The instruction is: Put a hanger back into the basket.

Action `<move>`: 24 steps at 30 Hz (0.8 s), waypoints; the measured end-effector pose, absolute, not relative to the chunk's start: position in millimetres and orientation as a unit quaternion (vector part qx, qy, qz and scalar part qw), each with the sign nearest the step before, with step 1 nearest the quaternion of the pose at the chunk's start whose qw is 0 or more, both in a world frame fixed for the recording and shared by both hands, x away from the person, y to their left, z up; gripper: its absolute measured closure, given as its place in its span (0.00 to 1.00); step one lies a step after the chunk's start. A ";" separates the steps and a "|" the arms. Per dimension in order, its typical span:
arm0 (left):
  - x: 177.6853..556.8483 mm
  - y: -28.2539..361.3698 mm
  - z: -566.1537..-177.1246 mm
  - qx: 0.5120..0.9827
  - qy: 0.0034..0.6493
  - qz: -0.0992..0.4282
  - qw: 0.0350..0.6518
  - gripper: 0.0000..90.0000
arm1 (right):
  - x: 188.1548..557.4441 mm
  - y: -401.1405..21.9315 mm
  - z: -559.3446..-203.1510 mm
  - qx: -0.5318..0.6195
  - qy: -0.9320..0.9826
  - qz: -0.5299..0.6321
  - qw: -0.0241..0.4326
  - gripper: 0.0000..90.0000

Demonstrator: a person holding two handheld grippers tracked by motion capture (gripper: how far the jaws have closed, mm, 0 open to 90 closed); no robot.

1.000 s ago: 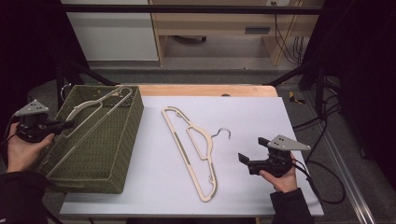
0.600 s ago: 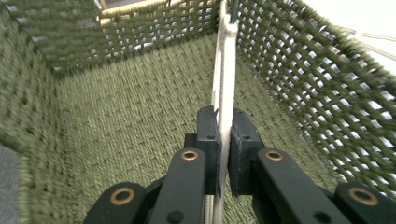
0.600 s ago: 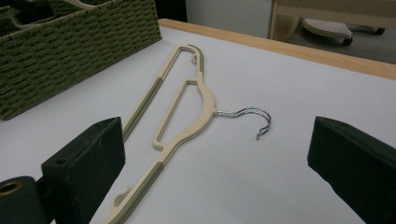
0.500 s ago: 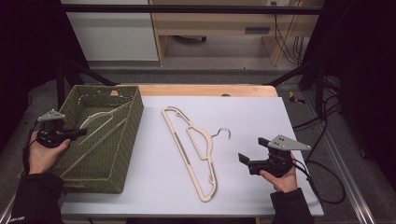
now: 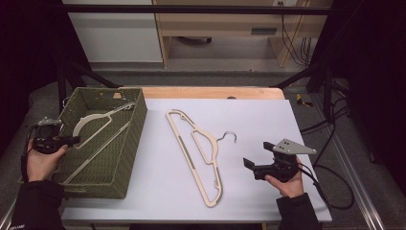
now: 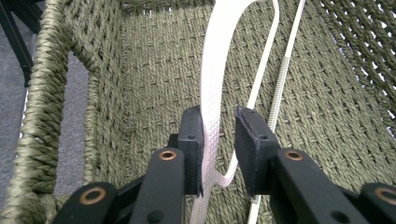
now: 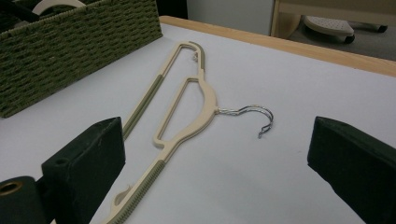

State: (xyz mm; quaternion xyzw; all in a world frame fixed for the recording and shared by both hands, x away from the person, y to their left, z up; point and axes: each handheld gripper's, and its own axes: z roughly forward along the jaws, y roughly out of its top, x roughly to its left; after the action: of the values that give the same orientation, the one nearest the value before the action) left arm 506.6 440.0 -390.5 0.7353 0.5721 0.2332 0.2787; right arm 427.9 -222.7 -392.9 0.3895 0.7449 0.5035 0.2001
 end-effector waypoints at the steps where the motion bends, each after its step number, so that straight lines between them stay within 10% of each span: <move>1: 507.3 439.7 -390.9 0.736 0.574 0.232 0.273 0.76 | 427.9 -222.4 -393.0 0.390 0.745 0.504 0.199 0.05; 13: 503.8 441.9 -387.5 0.724 0.591 0.238 0.266 0.58 | 427.9 -221.8 -393.3 0.388 0.746 0.504 0.198 0.05; 24: 481.6 415.8 -355.4 0.698 0.536 0.276 0.386 0.39 | 426.5 -220.9 -391.3 0.387 0.742 0.509 0.200 0.06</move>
State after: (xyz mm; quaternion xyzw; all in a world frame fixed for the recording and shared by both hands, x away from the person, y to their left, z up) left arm 481.6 415.8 -355.4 0.6976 0.5364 0.2764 0.3864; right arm 426.5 -220.9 -391.3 0.3875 0.7420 0.5092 0.2001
